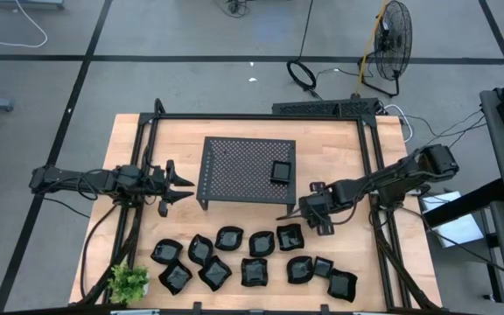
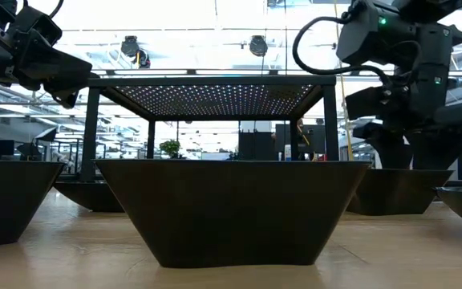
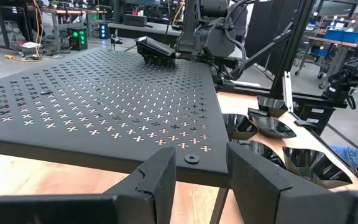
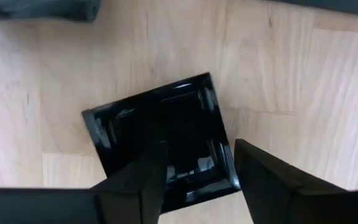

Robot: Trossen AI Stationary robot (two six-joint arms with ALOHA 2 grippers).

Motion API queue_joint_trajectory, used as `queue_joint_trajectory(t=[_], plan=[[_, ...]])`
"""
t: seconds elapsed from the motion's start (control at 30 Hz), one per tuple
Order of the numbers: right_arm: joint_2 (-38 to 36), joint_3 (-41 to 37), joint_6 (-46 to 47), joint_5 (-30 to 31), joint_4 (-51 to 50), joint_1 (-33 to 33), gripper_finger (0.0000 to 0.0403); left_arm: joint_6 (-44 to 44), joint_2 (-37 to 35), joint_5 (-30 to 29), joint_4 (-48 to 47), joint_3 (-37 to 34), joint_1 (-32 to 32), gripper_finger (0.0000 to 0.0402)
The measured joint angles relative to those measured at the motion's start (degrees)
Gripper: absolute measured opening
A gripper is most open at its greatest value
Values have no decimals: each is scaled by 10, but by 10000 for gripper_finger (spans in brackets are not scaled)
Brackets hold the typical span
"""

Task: Pick & Place Mini shaped plates
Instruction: Stack the square plate onto the stacked square plate on the shelf

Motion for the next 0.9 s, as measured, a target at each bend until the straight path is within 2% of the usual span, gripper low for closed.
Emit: queue_joint_trajectory(t=[0.27, 0.5, 0.63, 0.9], plan=[[-35, -1, 20, -27, -1, 0, 112, 0, 0, 0, 0, 0, 0, 145], [-42, -1, 16, -25, 1, 0, 69, 0, 0, 0, 0, 0, 0, 145], [-42, -12, 14, -25, 22, 0, 71, 0, 0, 0, 0, 0, 0, 145], [-42, -40, 19, -25, 36, 0, 111, 0, 0, 0, 0, 0, 0, 145]])
